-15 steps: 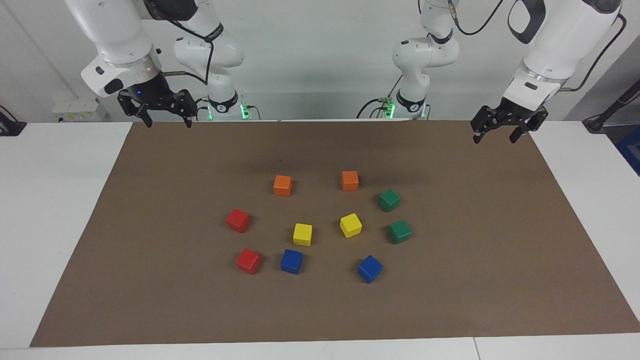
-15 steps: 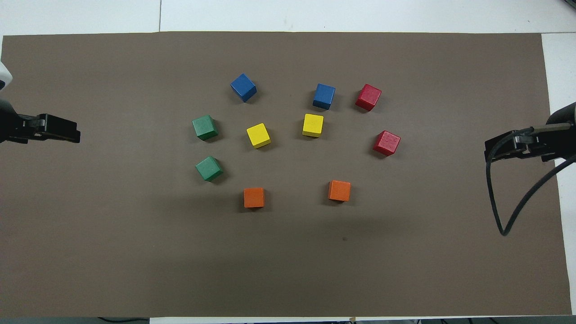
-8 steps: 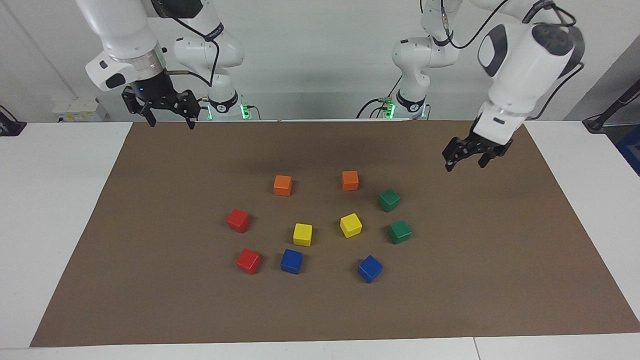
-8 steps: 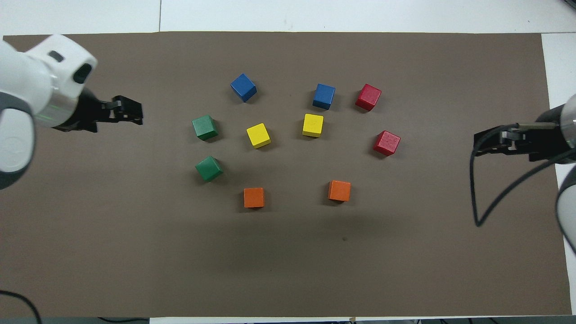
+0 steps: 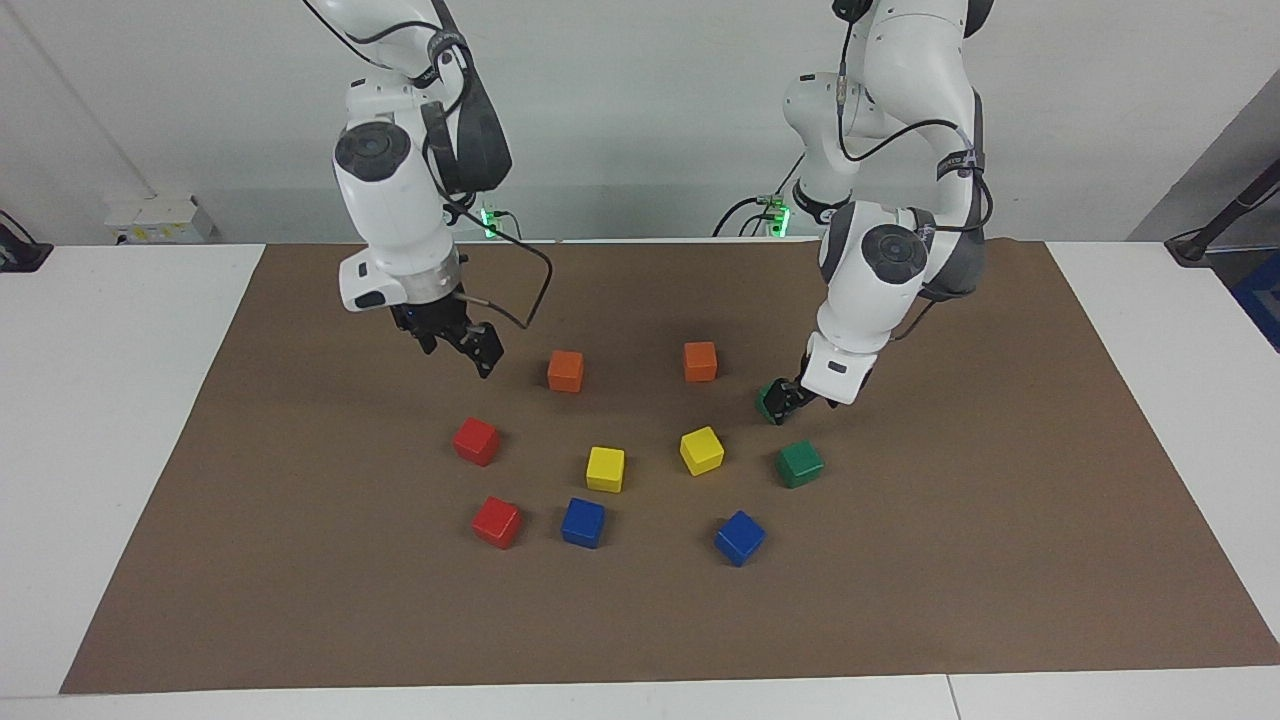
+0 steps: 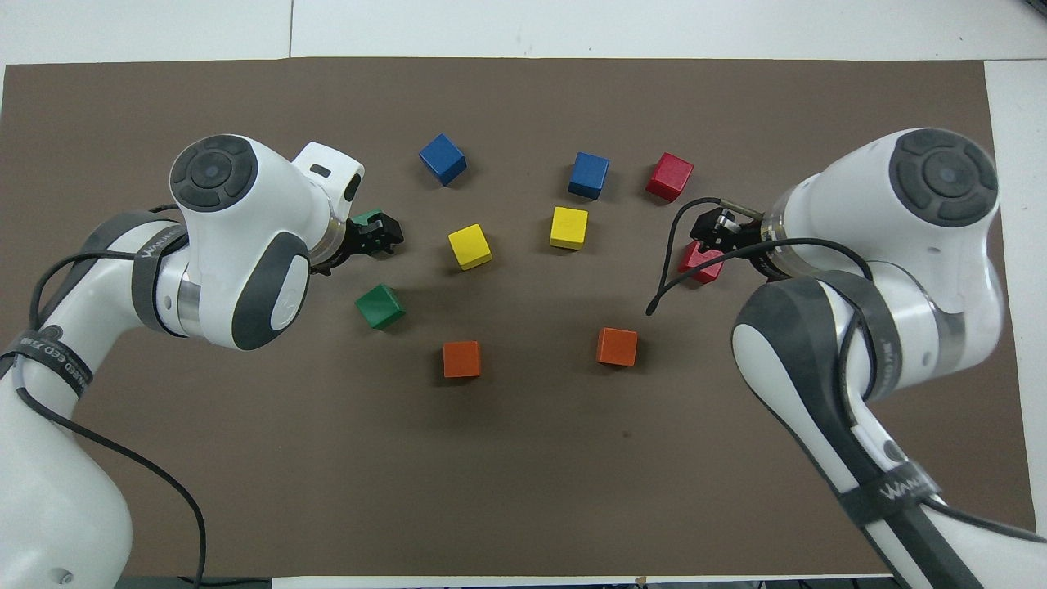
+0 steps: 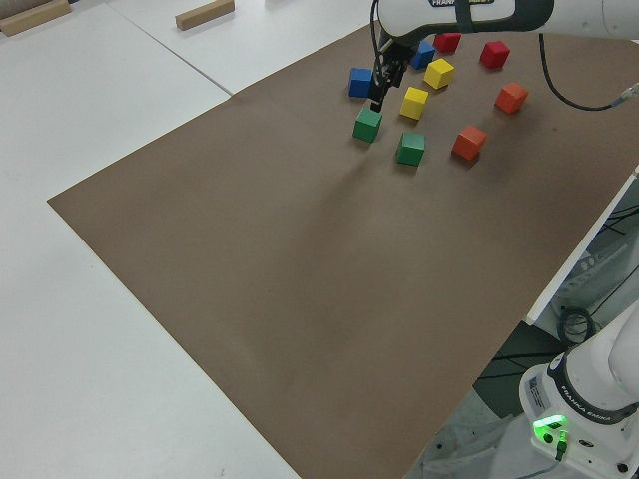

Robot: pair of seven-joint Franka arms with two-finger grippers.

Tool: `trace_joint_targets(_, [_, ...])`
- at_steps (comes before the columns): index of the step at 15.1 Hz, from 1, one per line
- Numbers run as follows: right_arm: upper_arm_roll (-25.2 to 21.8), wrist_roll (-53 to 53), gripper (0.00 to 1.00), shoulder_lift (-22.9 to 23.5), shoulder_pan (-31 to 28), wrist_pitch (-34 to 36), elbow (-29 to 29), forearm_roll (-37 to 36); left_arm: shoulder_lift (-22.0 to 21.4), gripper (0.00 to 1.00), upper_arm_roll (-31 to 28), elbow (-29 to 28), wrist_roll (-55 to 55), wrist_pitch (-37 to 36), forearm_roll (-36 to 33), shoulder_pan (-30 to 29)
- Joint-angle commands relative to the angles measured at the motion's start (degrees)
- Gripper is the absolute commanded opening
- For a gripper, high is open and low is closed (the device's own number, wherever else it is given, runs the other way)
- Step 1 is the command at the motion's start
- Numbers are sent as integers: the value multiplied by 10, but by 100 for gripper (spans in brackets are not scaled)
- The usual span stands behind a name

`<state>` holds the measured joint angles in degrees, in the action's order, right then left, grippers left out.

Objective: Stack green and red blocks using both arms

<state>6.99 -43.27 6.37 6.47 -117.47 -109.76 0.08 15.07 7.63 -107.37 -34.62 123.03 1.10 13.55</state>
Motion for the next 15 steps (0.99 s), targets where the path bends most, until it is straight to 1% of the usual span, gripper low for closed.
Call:
trace_joint_targets(1, [-2,-25,100,44,2,-45,7,12,-24,100,-7,-50,-23,21,-10,15])
trace_joint_targets(4, [-2,-30,100,72,7,-80,7,12,-27,100,-7,-85,-36,50,-10,23])
trace_joint_targets(6, [-3,-30,100,88,7,-95,8,11,-26,100,-6,-93,-78,56,-10,32])
trace_joint_targets(8, [-4,-31,100,107,7,-109,9,3,-27,100,-6,-106,-78,58,-10,34])
trace_joint_targets(10, [-4,-32,100,126,7,-114,13,1,-30,100,-7,-125,-79,76,-10,35])
trace_joint_targets(12, [-5,-32,100,135,7,-114,13,-13,-31,100,-7,-135,-76,81,-10,34])
trace_joint_targets(13, [-5,-30,100,138,3,-112,13,-26,-30,95,-7,-136,-74,81,-10,32])
trace_joint_targets(14, [-4,-30,100,138,0,-110,12,-36,-30,62,-7,-136,-74,82,-10,30])
trace_joint_targets(15, [-4,-30,100,138,0,-109,11,-38,-30,23,-6,-136,-74,78,-10,28])
